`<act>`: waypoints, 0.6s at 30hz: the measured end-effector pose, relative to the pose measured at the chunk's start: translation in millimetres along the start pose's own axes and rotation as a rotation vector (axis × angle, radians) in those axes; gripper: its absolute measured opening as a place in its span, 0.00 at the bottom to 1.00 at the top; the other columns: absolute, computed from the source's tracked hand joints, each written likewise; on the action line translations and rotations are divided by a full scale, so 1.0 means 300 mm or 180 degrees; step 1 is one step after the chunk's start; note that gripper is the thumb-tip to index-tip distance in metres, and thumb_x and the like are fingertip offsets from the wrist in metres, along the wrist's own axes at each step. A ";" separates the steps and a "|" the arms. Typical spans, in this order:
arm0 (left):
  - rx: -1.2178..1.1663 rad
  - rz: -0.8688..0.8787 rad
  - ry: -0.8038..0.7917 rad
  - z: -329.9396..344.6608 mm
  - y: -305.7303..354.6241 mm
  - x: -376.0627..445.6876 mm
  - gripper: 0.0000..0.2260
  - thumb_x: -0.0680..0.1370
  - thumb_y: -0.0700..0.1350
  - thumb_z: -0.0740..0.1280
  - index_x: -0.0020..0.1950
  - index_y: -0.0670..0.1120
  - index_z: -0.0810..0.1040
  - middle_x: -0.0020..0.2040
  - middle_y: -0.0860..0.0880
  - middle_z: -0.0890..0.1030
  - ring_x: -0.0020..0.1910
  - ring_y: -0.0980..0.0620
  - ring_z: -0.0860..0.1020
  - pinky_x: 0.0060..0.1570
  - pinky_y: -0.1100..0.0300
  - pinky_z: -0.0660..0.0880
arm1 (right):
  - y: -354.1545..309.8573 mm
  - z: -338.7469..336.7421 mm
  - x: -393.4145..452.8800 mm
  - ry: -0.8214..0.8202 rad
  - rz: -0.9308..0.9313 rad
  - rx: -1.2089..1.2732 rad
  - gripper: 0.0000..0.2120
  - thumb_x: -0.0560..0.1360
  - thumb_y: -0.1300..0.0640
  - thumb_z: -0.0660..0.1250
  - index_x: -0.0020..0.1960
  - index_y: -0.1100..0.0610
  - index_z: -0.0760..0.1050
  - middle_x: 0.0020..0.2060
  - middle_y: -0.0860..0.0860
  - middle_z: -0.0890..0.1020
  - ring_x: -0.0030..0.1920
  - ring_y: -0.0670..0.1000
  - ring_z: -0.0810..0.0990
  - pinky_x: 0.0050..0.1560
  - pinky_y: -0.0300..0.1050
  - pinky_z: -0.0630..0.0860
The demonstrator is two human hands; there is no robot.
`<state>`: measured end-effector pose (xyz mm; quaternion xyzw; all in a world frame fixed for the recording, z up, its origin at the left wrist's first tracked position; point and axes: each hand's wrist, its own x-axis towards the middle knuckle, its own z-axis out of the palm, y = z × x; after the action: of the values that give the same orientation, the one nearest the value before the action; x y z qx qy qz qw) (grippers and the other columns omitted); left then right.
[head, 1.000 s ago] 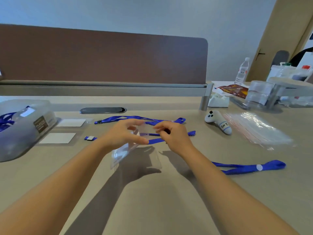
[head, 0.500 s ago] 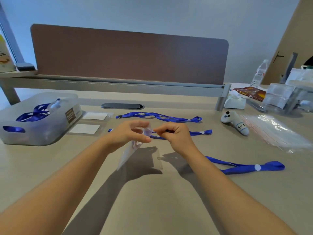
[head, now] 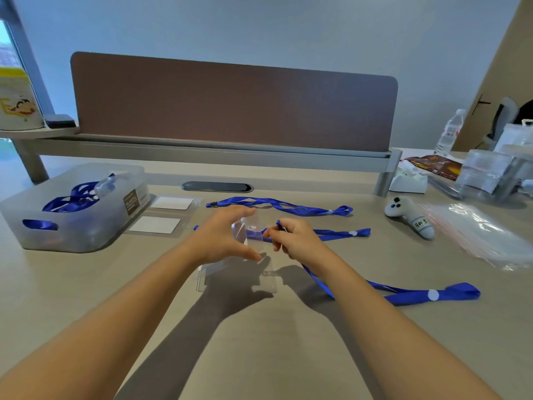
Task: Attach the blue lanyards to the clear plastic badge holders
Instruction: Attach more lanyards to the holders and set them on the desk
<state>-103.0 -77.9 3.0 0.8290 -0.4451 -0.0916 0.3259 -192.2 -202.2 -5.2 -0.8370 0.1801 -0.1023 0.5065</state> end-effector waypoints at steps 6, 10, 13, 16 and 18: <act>0.0011 0.0006 0.0046 -0.001 0.013 0.000 0.36 0.66 0.45 0.74 0.70 0.49 0.61 0.73 0.49 0.63 0.71 0.49 0.61 0.69 0.52 0.61 | -0.015 0.002 0.015 -0.0200 0.0226 0.1089 0.11 0.76 0.61 0.57 0.35 0.58 0.71 0.28 0.51 0.72 0.28 0.47 0.64 0.30 0.38 0.62; -0.0041 -0.0003 0.0098 -0.007 0.012 0.003 0.35 0.66 0.45 0.74 0.69 0.48 0.62 0.72 0.48 0.64 0.71 0.49 0.61 0.69 0.51 0.61 | -0.014 0.006 0.019 -0.0187 0.0333 0.1289 0.16 0.79 0.54 0.54 0.36 0.57 0.72 0.28 0.50 0.71 0.28 0.46 0.64 0.31 0.37 0.63; -0.0107 -0.0017 0.0076 -0.007 0.006 0.006 0.35 0.66 0.45 0.74 0.69 0.49 0.62 0.72 0.48 0.64 0.71 0.49 0.62 0.69 0.50 0.62 | -0.028 0.005 0.031 -0.0050 0.0480 0.1030 0.13 0.78 0.58 0.57 0.36 0.58 0.72 0.30 0.51 0.71 0.29 0.47 0.66 0.33 0.39 0.65; -0.0189 0.0001 0.0073 -0.008 0.003 0.004 0.35 0.65 0.45 0.74 0.69 0.49 0.63 0.72 0.48 0.65 0.70 0.49 0.63 0.67 0.52 0.63 | -0.017 0.005 0.036 -0.0021 0.0403 0.0905 0.11 0.77 0.61 0.58 0.37 0.57 0.72 0.33 0.52 0.74 0.32 0.47 0.69 0.36 0.39 0.68; -0.0175 0.0035 0.0059 -0.009 0.004 0.002 0.35 0.66 0.44 0.74 0.69 0.49 0.63 0.72 0.48 0.65 0.70 0.49 0.63 0.67 0.52 0.63 | -0.010 0.002 0.030 -0.0116 0.0299 0.1040 0.11 0.77 0.61 0.58 0.38 0.56 0.73 0.34 0.51 0.75 0.33 0.47 0.70 0.36 0.39 0.69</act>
<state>-102.1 -77.7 5.8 0.8181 -0.4439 -0.0943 0.3532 -183.1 -204.2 -3.0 -0.7359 0.1908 -0.0912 0.6433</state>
